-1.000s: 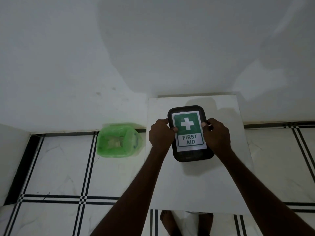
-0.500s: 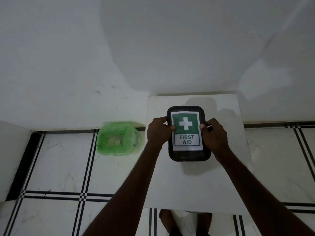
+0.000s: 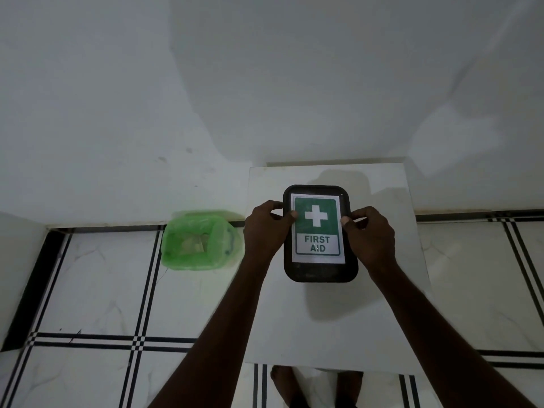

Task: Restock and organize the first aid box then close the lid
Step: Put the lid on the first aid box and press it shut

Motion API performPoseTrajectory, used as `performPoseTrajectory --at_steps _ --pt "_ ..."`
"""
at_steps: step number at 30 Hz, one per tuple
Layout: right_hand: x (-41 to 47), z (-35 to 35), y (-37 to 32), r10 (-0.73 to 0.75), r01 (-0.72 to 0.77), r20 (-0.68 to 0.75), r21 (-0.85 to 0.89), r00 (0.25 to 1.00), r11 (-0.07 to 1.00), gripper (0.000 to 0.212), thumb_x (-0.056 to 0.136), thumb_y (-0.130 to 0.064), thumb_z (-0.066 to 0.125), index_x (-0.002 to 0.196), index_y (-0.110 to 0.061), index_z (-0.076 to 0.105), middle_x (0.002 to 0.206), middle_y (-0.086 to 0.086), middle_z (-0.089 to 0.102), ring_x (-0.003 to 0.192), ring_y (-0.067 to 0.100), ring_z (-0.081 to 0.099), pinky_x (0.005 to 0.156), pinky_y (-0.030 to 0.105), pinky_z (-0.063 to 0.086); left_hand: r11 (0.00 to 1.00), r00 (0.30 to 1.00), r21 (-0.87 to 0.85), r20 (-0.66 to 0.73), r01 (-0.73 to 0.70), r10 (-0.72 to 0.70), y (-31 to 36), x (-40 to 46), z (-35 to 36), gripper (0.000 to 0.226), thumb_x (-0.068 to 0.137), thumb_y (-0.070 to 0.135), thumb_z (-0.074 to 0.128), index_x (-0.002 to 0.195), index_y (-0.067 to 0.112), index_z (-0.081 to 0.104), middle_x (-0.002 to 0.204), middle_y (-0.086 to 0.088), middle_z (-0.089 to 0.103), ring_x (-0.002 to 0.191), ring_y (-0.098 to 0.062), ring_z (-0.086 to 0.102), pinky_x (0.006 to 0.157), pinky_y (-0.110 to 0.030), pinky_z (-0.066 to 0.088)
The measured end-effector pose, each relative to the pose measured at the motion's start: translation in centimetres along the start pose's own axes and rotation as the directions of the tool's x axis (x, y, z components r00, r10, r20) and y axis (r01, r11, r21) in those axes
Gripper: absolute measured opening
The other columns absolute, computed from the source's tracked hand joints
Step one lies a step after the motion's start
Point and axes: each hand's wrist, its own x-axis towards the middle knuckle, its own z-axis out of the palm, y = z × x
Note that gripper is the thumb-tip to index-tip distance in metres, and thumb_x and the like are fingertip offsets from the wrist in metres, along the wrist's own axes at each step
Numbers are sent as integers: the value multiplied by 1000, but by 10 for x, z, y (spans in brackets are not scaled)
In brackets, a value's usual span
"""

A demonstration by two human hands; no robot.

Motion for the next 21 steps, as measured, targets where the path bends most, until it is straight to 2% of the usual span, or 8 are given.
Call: performPoseTrajectory --at_steps 4,7,8,10,12,15,17,21 --pt "2 0 -3 28 -28 11 -1 1000 1000 23 88 -26 66 99 -7 59 95 13 70 85 30 67 79 41 56 999 999 -25 -21 25 -26 1 3 1 47 76 46 76 112 17 70 91 -8 77 84 -25 75 82 -47 61" --pt "2 1 -4 24 -24 -9 -12 1000 1000 20 87 -25 67 95 -9 58 91 11 70 83 29 67 79 43 56 996 997 -80 -69 35 -40 4 12 5 67 65 72 64 104 18 72 96 -7 77 89 -26 74 84 -47 60" --pt "1 2 -4 25 -26 -12 -8 1000 1000 20 87 -25 67 94 -10 58 90 11 70 82 29 67 80 44 56 995 995 -89 -91 34 -42 5 17 7 64 64 73 61 99 22 72 96 -6 76 90 -26 73 84 -48 60" --pt "1 2 -3 31 -31 -14 2 999 1000 19 87 -25 67 93 -10 57 90 11 70 82 29 67 80 45 56 994 992 -103 -111 44 -55 8 26 11 45 64 64 64 89 28 73 94 -6 76 87 -29 73 81 -48 61" --pt "2 1 -2 31 -31 -16 5 999 999 19 87 -26 67 93 -11 58 89 9 70 82 28 66 79 45 56 991 992 -124 -102 56 -69 12 30 9 20 70 44 75 81 27 73 91 -9 76 82 -31 74 77 -48 62" --pt "1 1 -1 17 -17 -17 1 1000 1000 20 88 -26 66 97 -10 58 87 6 67 79 24 63 75 39 55 984 994 -167 -70 65 -78 13 33 7 11 81 19 78 91 15 73 95 -15 75 70 -26 71 69 -40 64" --pt "1 2 -1 5 -5 -25 -9 1000 1000 21 88 -26 66 98 -9 58 88 7 67 78 24 62 74 38 54 982 993 -171 -65 86 -98 12 35 8 12 82 16 77 93 12 72 93 -15 74 63 -19 67 63 -33 62" --pt "1 4 0 -6 5 -33 -30 999 1000 23 90 -26 64 100 -8 56 94 11 69 79 24 62 72 36 52 991 988 -118 -129 65 -80 11 38 14 8 79 25 76 83 21 71 91 -10 74 74 -26 71 74 -46 63"
